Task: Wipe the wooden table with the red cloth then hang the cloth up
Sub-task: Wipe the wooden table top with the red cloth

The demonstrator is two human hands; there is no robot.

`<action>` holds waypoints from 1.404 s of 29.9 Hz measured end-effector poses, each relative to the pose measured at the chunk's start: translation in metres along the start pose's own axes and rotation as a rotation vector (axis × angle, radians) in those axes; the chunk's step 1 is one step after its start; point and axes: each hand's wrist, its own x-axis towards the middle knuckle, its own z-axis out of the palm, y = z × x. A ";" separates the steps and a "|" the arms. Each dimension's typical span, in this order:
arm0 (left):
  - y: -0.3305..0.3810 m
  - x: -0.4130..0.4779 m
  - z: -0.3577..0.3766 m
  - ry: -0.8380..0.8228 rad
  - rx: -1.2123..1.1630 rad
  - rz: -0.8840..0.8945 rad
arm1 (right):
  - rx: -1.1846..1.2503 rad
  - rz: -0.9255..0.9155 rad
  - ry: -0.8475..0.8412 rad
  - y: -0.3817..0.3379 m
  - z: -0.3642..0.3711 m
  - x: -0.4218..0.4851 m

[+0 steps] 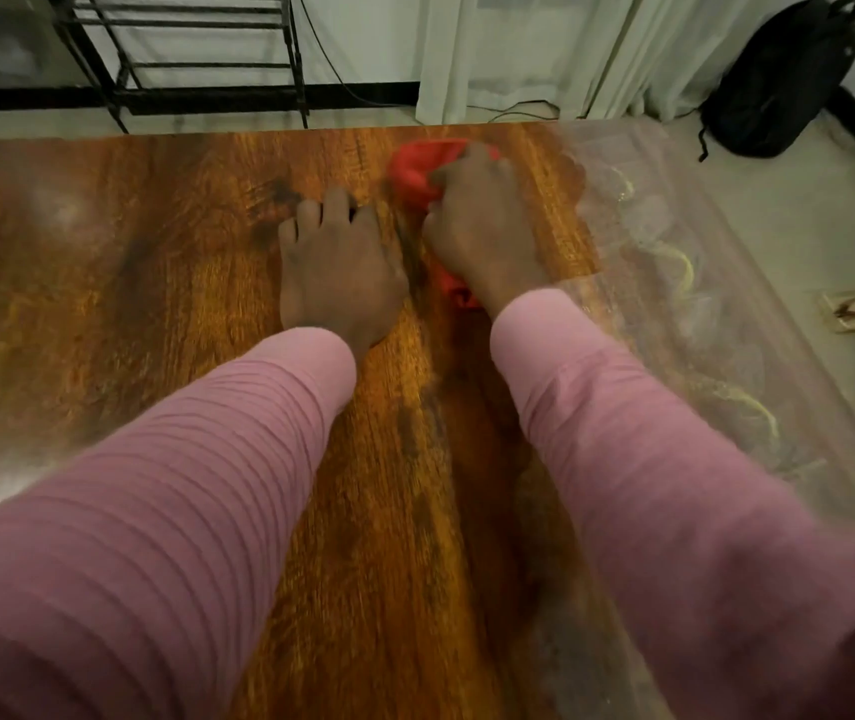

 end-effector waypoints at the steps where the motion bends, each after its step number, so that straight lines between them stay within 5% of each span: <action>1: -0.001 -0.001 -0.001 -0.001 -0.002 0.005 | 0.018 -0.067 -0.011 -0.006 0.002 -0.009; 4: -0.004 -0.002 -0.001 0.001 -0.021 0.017 | -0.005 -0.111 -0.040 0.016 -0.008 -0.019; 10: -0.001 -0.001 -0.002 0.022 -0.006 0.010 | -0.091 0.338 0.119 0.084 -0.046 -0.013; 19: 0.004 -0.007 -0.008 0.013 0.028 0.016 | -0.053 -0.111 -0.040 0.022 -0.021 -0.067; 23: 0.004 -0.023 -0.010 0.025 0.029 0.056 | -0.077 0.256 0.078 0.073 -0.048 -0.060; 26: 0.011 -0.044 -0.013 0.003 0.005 0.047 | -0.115 0.335 0.134 0.063 -0.046 -0.067; 34: 0.026 -0.089 -0.033 -0.065 -0.059 0.040 | -0.084 -0.167 -0.083 0.037 -0.044 -0.123; 36: 0.023 -0.097 -0.032 -0.071 -0.039 0.034 | -0.100 -0.069 -0.073 0.057 -0.054 -0.127; 39: 0.022 -0.112 -0.031 -0.072 -0.054 0.041 | -0.093 0.343 0.100 0.080 -0.068 -0.126; 42: 0.020 -0.120 -0.034 -0.069 -0.079 0.042 | -0.103 0.404 0.112 0.065 -0.068 -0.129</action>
